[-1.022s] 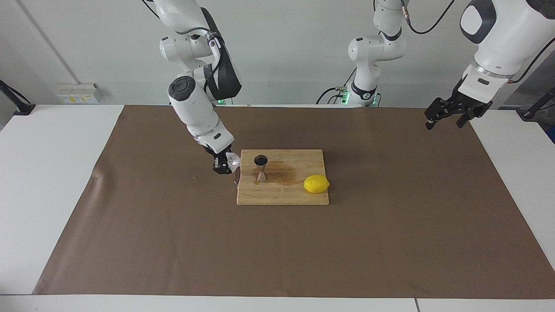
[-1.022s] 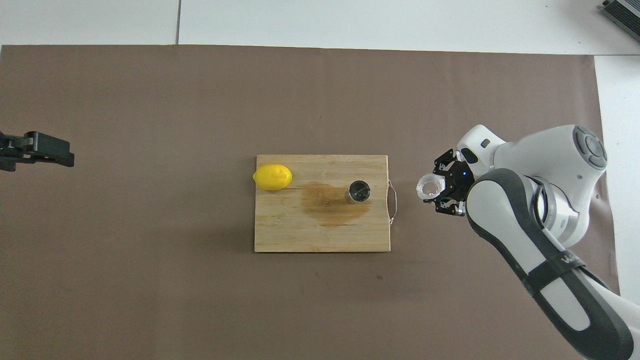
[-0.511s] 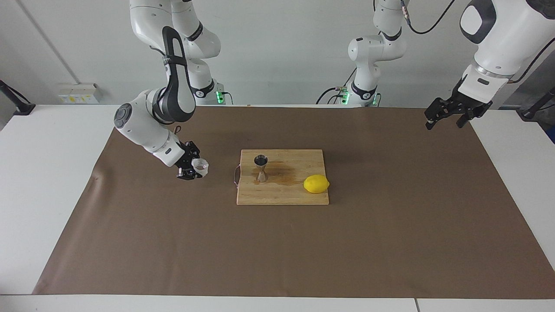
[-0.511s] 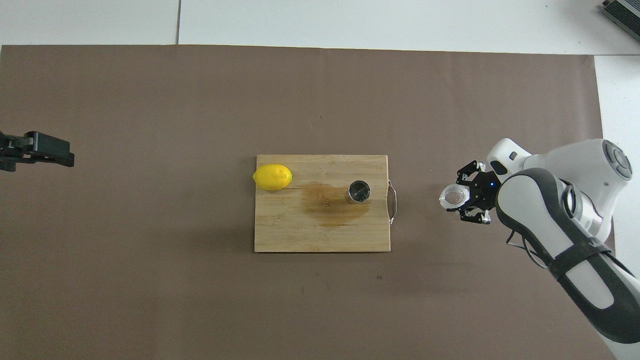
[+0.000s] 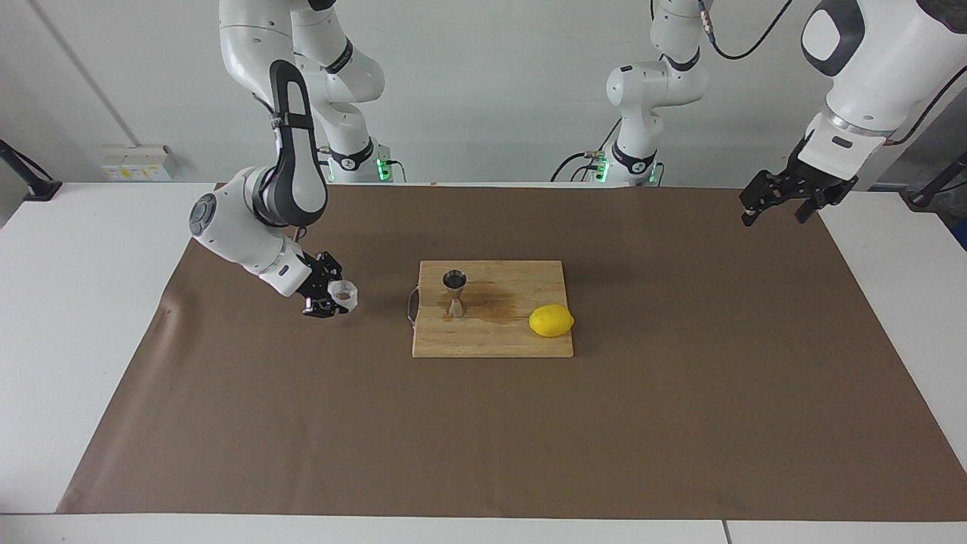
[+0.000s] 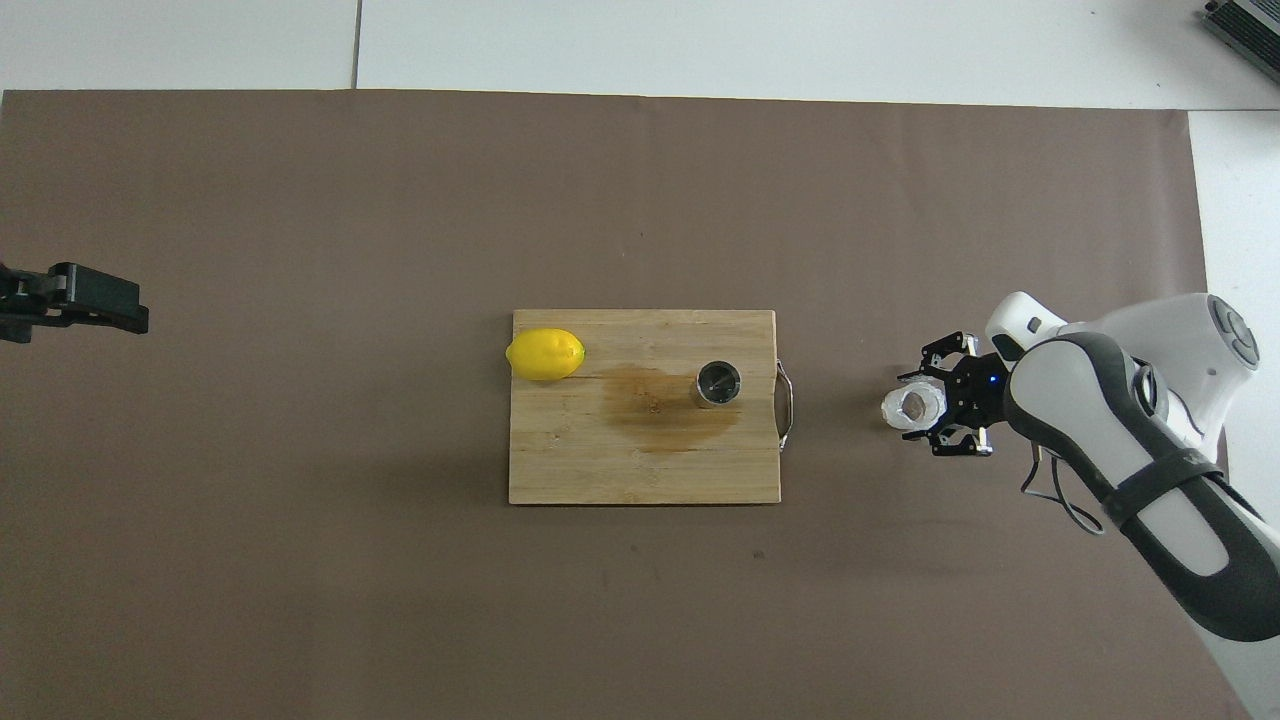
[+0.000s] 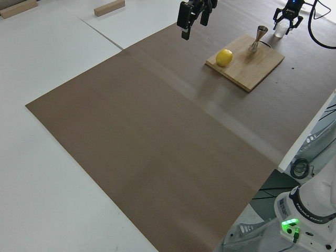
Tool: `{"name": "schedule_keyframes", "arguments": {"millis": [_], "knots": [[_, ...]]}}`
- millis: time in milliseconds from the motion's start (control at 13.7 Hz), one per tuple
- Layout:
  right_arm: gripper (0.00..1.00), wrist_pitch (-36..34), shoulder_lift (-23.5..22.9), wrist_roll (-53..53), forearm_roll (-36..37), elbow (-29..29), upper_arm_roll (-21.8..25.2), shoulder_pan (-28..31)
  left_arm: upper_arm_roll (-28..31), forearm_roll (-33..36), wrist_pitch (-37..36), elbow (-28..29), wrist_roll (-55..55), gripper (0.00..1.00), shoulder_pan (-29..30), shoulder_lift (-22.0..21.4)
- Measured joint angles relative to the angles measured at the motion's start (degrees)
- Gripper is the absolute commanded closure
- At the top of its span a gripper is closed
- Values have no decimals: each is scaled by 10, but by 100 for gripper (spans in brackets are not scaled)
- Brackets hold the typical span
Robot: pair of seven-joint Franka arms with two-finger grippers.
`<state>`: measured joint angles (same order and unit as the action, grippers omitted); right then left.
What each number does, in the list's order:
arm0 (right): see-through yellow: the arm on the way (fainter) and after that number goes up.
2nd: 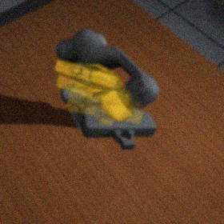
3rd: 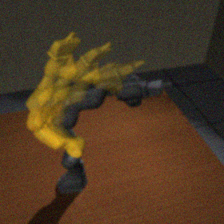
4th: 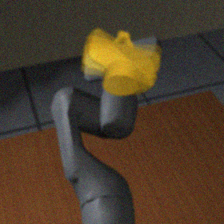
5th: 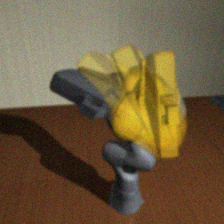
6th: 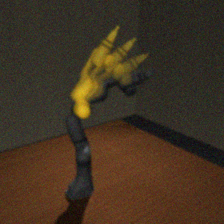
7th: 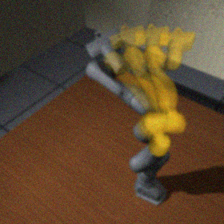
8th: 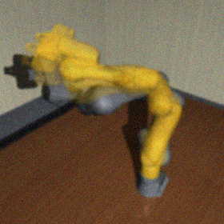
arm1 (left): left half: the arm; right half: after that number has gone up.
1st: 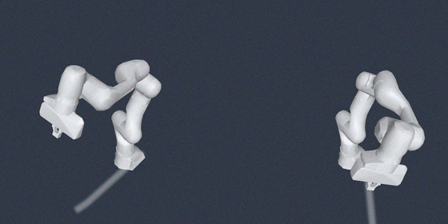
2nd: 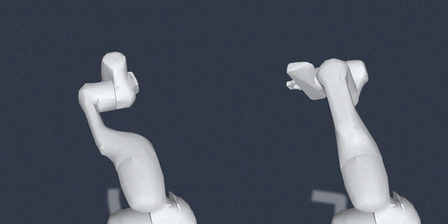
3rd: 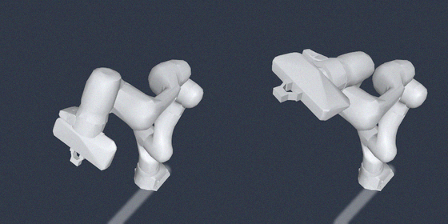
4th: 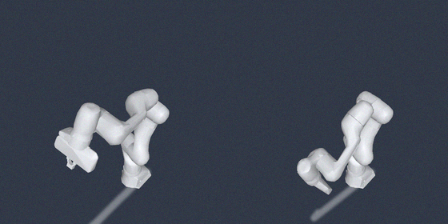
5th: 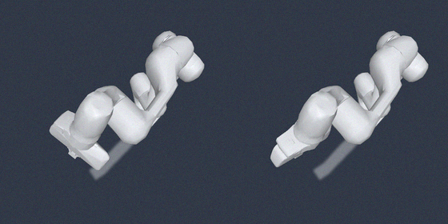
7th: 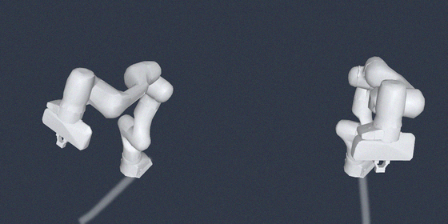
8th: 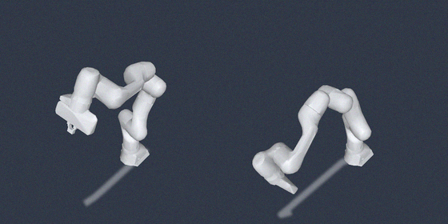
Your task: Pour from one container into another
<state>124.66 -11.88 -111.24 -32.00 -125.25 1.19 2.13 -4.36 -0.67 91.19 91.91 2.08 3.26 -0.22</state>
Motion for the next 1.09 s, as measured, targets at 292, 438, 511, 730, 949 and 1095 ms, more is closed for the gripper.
{"name": "schedule_keyframes", "arguments": {"millis": [292, 438, 511, 730, 949, 1095], "knots": [[0, 0, 17, 0, -1, 3, 0, 7, 0, 0, 0, 0, 0, 0, 0, 0], [0, 0, 43, 6, -2, 8, 0, 12, 0, 0, 0, 0, 0, 0, 0, 0], [0, 0, 59, 25, -2, 10, 0, 15, 0, 0, 0, 0, 0, 0, 0, 0], [0, -1, 106, 108, -2, 18, 1, 21, 0, 0, 0, 0, 0, 0, 0, 0], [0, -10, 141, 210, 54, 39, -1, 19, 0, 0, 0, 0, 0, 0, 0, 0], [0, -47, 153, 320, 125, 80, -7, 16, 0, 0, 0, 0, 0, 0, 0, 0]]}}
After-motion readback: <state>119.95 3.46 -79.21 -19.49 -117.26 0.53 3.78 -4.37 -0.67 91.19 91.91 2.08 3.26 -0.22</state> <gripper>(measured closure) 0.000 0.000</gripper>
